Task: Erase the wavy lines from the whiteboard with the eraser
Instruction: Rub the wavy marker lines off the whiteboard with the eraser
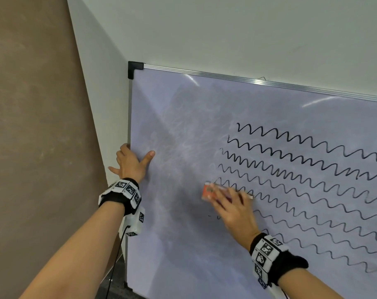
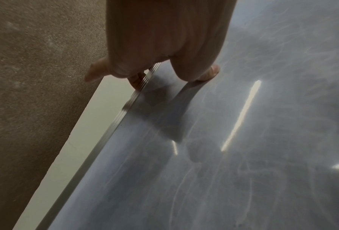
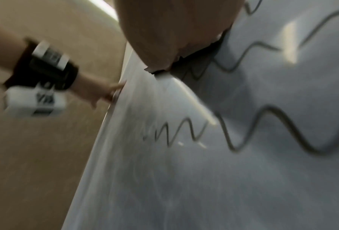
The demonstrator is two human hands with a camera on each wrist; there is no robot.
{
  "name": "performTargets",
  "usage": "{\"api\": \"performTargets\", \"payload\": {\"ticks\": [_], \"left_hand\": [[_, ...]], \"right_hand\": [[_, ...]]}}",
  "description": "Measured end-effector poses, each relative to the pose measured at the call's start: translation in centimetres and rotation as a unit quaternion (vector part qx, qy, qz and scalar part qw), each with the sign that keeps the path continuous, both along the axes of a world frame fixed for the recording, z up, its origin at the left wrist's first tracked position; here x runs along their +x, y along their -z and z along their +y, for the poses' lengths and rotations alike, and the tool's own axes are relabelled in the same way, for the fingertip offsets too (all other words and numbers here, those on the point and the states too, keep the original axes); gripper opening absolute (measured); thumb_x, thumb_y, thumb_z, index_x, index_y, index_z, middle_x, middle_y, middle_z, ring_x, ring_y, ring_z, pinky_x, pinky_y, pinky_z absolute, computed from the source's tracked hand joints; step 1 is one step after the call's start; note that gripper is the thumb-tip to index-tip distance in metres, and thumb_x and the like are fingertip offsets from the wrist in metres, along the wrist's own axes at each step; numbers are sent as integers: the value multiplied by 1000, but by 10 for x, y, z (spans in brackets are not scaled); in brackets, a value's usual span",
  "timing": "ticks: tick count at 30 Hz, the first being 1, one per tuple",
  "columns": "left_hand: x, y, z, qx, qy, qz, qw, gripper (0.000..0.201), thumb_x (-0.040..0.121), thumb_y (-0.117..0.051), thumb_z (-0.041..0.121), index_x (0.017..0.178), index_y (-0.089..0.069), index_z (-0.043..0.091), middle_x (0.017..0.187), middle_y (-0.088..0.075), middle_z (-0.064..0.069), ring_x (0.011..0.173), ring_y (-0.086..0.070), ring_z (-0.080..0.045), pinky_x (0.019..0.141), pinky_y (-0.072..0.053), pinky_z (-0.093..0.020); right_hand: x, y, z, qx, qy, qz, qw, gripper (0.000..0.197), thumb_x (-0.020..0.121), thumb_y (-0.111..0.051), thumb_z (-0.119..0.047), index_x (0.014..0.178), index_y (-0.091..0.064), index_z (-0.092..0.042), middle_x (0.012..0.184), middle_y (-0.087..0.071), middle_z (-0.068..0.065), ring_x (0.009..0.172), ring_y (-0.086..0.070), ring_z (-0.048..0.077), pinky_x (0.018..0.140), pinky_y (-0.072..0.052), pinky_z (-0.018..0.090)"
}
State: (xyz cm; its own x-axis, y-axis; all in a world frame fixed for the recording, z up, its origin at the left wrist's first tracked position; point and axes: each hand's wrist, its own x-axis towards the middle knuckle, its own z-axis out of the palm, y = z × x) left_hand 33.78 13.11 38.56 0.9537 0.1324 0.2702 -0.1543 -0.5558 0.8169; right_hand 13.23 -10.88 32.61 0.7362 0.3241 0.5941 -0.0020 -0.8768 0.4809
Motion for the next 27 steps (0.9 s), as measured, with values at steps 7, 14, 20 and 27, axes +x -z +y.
{"api": "performTargets", "payload": {"ticks": [7,14,20,27], "left_hand": [[-2,0,1,6,0,2,1000,90,78,-62,60,142,-24,9,145,-32,-16,136,-30,-34,109,2,-63],[-2,-2,0,9,-4,4,1000,91,78,-63,59,142,-25,8,145,-32,-17,135,-30,-35,109,1,-64],[-4,-4,1,8,-2,-8,1000,94,76,-66,58,143,-24,7,144,-33,-18,135,-30,-36,109,0,-64],[-14,-45,-13,51,14,-237,970,81,87,-59,51,144,-25,5,145,-27,-17,138,-20,-31,112,6,-60]], "right_hand": [[0,-10,-1,32,36,-42,998,89,45,-75,9,129,-56,-14,144,-36,11,106,-41,38,88,-31,52],[-3,-27,-6,42,26,-30,998,96,45,-79,5,133,-48,-15,147,-35,10,106,-42,37,86,-33,52],[5,-53,-3,67,49,-71,994,102,42,-82,1,136,-45,-15,147,-33,11,105,-41,37,86,-32,52],[5,-46,-10,-8,6,-20,1000,91,48,-77,5,133,-52,-15,149,-31,10,108,-44,38,88,-33,52]]}}
